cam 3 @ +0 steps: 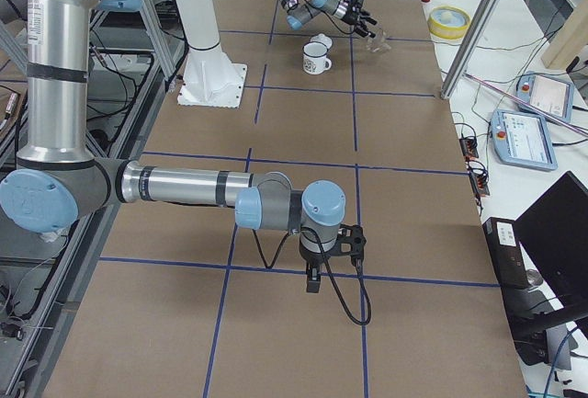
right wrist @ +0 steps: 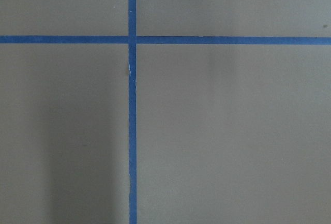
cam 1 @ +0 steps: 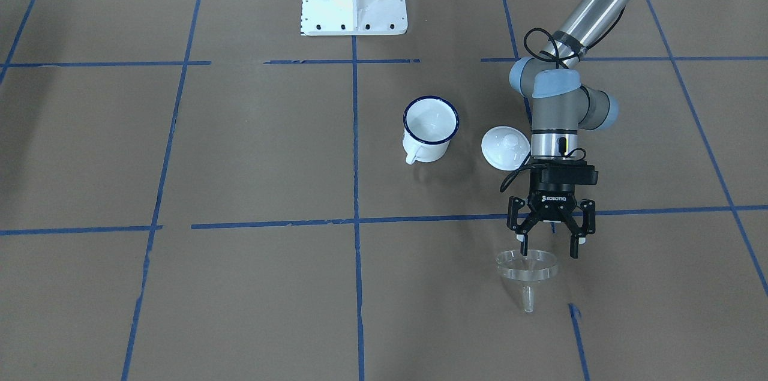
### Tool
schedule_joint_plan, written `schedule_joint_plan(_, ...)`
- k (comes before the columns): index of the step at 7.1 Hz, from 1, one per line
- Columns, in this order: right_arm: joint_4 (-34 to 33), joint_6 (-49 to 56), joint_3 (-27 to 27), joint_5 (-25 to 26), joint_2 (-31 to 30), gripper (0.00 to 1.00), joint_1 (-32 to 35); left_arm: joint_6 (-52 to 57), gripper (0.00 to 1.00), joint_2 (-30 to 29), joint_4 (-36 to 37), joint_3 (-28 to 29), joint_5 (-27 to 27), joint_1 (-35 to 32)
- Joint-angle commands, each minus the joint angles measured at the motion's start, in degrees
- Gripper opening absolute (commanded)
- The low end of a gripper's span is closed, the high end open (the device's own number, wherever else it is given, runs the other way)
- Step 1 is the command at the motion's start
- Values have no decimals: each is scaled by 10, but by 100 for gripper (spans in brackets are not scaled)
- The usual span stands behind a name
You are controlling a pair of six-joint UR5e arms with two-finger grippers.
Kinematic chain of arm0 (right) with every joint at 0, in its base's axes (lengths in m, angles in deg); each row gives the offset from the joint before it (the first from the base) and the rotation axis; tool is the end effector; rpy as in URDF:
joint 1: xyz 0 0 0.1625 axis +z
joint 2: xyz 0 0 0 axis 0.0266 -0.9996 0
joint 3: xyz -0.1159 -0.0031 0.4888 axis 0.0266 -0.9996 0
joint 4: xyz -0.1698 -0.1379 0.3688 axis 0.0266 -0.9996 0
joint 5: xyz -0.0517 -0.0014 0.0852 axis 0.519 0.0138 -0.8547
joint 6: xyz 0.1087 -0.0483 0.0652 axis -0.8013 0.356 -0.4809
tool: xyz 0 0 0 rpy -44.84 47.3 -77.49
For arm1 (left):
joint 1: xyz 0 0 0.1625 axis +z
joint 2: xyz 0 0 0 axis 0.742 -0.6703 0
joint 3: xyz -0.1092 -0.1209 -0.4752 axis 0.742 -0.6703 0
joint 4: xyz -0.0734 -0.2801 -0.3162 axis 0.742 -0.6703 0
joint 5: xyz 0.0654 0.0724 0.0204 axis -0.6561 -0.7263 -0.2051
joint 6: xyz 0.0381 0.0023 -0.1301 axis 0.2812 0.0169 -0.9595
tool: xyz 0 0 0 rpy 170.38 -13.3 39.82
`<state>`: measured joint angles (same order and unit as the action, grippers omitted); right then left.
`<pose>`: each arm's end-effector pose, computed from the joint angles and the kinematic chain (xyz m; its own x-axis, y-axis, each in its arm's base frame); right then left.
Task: Remove funnel from cup
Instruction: 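Open the left gripper and draw it back from the funnel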
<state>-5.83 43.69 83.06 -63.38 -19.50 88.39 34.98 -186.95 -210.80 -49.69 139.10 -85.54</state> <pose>0.0433 -0.4515 0.7747 0.7522 0.0165 0.6587 -0.0032 0.9998 -0.0214 0.4826 -0.6248 0.5065 0.7642 0.1603 -0.6247 0.5306 0.3944 0.7503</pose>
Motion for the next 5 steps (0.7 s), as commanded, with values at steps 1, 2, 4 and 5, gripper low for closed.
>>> schedule_joint_plan(1, 0, 0, 0, 0, 0, 100, 0, 67, 100, 26, -8, -80, 51, -19)
schedule_joint_plan(2, 0, 0, 0, 0, 0, 100, 0, 67, 100, 59, -4, -125, 83, -23)
schedule_joint_plan(4, 0, 0, -1, 0, 0, 100, 0, 59, 100, 113, 76, -215, 257, -84)
schedule_joint_plan(5, 0, 0, 0, 0, 0, 100, 0, 46, 100, 115, 200, -274, 323, -100)
